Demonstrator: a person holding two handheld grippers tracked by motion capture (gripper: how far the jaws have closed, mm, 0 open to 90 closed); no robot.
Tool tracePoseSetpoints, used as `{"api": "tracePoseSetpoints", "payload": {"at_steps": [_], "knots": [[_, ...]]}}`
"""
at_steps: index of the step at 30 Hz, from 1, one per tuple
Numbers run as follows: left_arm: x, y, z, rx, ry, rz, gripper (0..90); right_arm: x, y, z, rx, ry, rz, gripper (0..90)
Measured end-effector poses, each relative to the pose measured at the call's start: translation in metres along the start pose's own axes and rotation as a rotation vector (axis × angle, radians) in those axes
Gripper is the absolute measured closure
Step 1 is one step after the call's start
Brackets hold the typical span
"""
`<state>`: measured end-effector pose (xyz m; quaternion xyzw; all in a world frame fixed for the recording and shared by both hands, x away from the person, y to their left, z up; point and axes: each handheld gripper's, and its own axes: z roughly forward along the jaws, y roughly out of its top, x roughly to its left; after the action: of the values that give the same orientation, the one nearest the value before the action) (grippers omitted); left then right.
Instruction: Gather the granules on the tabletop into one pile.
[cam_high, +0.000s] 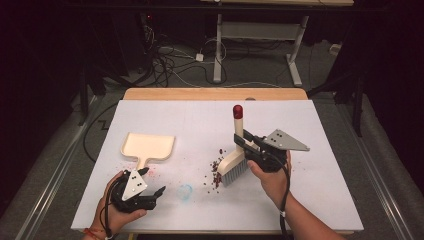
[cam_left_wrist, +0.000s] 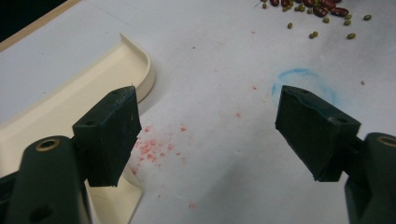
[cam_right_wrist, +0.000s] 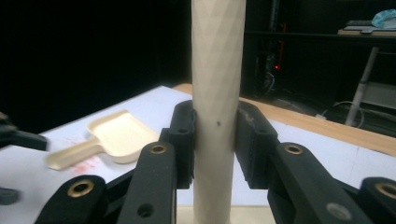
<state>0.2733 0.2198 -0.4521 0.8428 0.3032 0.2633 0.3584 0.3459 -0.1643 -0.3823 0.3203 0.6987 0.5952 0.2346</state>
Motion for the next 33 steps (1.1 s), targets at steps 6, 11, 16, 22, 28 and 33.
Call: {"api": "tracePoseSetpoints", "payload": {"at_steps": [6, 11, 16, 22, 28, 33], "knots": [[0.0, 0.001, -0.001, -0.006, 0.009, -0.003, 21.1, 0.023, 0.0, -0.024, 0.004, 0.025, 0.054, 70.3], [0.002, 0.002, -0.003, -0.021, 0.015, -0.007, 21.1, 0.053, -0.012, -0.024, 0.013, 0.02, 0.07, 70.3], [0.004, 0.002, -0.005, -0.033, 0.011, -0.012, 21.1, 0.075, -0.029, 0.001, 0.057, -0.017, 0.031, 70.3], [0.004, 0.002, -0.003, -0.026, 0.005, -0.007, 21.1, 0.072, -0.032, 0.022, 0.042, -0.084, 0.008, 70.3], [0.003, 0.001, -0.002, -0.019, 0.0, -0.004, 21.1, 0.048, -0.03, 0.039, 0.027, -0.168, 0.011, 70.3], [0.002, 0.001, -0.001, -0.012, -0.001, -0.003, 21.1, 0.037, -0.023, 0.042, 0.022, -0.189, 0.0, 70.4]]}}
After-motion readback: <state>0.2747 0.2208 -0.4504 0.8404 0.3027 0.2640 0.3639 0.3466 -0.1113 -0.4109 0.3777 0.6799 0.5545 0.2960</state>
